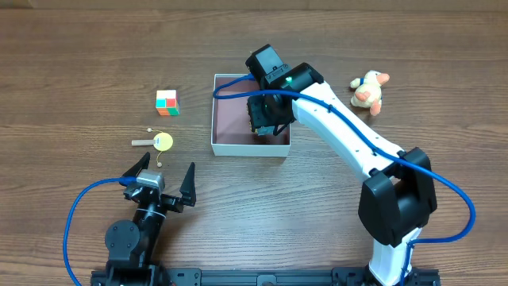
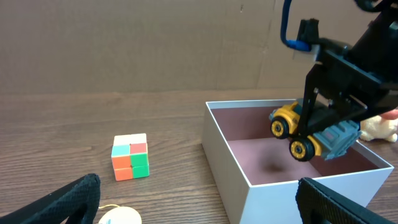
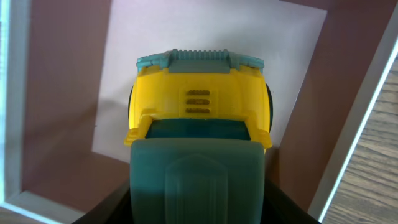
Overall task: Pack container
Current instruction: 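Lower the truck into the box and open the right gripper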
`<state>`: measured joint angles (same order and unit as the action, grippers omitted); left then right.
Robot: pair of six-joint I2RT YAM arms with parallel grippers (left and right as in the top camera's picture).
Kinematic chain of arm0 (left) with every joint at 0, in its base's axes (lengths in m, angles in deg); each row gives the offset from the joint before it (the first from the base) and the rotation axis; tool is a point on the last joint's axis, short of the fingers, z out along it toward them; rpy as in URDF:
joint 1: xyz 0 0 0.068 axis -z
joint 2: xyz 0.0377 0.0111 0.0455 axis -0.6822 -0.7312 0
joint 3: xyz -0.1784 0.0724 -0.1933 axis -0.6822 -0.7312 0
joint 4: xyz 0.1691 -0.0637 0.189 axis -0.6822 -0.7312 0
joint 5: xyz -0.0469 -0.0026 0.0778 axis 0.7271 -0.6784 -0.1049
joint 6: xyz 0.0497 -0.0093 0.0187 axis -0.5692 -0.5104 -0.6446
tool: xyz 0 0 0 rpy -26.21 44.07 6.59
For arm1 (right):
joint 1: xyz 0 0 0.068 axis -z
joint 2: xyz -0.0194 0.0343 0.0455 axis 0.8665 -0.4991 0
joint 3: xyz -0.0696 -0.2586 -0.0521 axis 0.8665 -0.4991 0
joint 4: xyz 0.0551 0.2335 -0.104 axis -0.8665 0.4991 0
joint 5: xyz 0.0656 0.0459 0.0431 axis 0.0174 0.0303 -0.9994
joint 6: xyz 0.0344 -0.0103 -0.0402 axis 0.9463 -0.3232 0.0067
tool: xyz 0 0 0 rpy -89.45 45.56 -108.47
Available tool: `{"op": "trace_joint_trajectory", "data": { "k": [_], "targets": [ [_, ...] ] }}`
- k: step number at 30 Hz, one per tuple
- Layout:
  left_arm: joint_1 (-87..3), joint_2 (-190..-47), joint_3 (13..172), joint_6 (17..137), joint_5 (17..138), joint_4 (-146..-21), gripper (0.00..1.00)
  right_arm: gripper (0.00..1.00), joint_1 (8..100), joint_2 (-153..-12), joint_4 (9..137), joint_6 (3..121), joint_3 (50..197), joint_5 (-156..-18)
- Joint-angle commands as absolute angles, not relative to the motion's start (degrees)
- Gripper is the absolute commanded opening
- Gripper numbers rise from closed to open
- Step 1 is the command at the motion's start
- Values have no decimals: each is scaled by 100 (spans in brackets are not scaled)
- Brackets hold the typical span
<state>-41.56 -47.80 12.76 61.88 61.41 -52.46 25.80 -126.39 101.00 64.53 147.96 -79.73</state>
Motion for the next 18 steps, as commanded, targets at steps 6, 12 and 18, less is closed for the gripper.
{"op": "trace_joint_trajectory", "data": {
  "k": [6,12,18],
  "targets": [
    [-4191,-4732,1258,6144,6165,-5240,100,38,2573,-12755,10019,6646,14958,-7634],
    [-4191,-4732,1258,6142,6165,-5240,100,38,2573,-12882,10028,6637,14958,-7547],
    [-4191,-4732,1258,6142,6165,-5240,100,44,2573,-13098,10061,6637,14958,-7551]
  ]
}}
